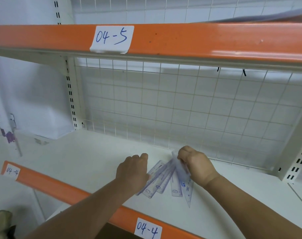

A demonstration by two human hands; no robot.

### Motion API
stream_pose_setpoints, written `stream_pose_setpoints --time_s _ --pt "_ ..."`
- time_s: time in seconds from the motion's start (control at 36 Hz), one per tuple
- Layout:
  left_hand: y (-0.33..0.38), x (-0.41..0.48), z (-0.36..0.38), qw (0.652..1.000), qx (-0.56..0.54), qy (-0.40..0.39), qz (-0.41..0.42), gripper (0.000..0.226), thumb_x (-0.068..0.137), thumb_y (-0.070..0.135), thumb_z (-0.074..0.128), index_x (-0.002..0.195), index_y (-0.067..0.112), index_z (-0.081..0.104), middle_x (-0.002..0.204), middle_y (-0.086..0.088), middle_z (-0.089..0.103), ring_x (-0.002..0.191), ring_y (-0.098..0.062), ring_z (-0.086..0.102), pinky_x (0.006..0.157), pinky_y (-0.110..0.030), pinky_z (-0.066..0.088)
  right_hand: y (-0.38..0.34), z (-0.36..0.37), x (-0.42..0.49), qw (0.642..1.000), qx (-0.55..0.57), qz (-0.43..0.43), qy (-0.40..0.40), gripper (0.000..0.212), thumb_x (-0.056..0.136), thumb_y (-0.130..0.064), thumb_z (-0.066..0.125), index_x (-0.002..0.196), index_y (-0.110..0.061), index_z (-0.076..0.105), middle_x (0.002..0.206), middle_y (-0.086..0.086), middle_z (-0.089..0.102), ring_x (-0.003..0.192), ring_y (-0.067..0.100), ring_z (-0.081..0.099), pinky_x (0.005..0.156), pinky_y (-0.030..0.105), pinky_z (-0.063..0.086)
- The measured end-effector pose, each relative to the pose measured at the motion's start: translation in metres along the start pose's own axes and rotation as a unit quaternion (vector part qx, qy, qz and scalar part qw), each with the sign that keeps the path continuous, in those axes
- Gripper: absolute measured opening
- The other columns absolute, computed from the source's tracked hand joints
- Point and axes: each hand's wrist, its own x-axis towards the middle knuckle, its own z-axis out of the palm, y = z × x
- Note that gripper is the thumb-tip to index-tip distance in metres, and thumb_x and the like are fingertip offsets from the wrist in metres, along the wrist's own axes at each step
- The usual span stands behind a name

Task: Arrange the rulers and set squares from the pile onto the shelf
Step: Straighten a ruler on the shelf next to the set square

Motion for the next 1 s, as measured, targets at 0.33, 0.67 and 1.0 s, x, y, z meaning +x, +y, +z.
stream_pose_setpoints --time_s 0.33,0.67,1.0 --pt "0.007 0.003 0.007 0.996 0.023 0.024 0.084 0.065 0.094 0.026 0.053 0.147 0.040 0.018 0.117 -0.003 0.050 0.112 -0.022 0.048 0.082 -0.032 0.043 -0.030 0.007 -0.006 0.985 0.071 -0.156 0.023 0.017 0.074 -0.011 0.051 0.077 -0.009 0.068 0.087 0.006 0.068 0.065 0.020 0.067 0.046 0.025 0.050" --pt "-0.002 0.003 -0.001 0.969 0.214 0.007 0.127 0.027 0.081 0.007 0.058 0.107 0.014 0.058 0.113 -0.004 0.056 0.109 -0.024 0.049 0.076 -0.030 0.034 -0.034 0.013 -0.003 0.983 -0.022 -0.173 0.057 0.023 0.077 -0.010 0.051 0.087 -0.012 0.071 0.079 0.003 0.067 0.068 0.021 0.064 0.050 0.025 0.051" --pt "-0.010 0.005 0.005 0.968 0.235 -0.020 0.080 0.023 0.083 0.006 0.057 0.104 0.013 0.063 0.109 -0.003 0.062 0.107 -0.023 0.053 0.074 -0.028 0.029 -0.039 -0.007 -0.001 0.997 0.040 0.020 -0.066 0.032 0.096 -0.039 0.043 0.095 -0.016 0.066 0.092 0.005 0.061 0.095 0.024 0.049 0.076 0.031 0.041"
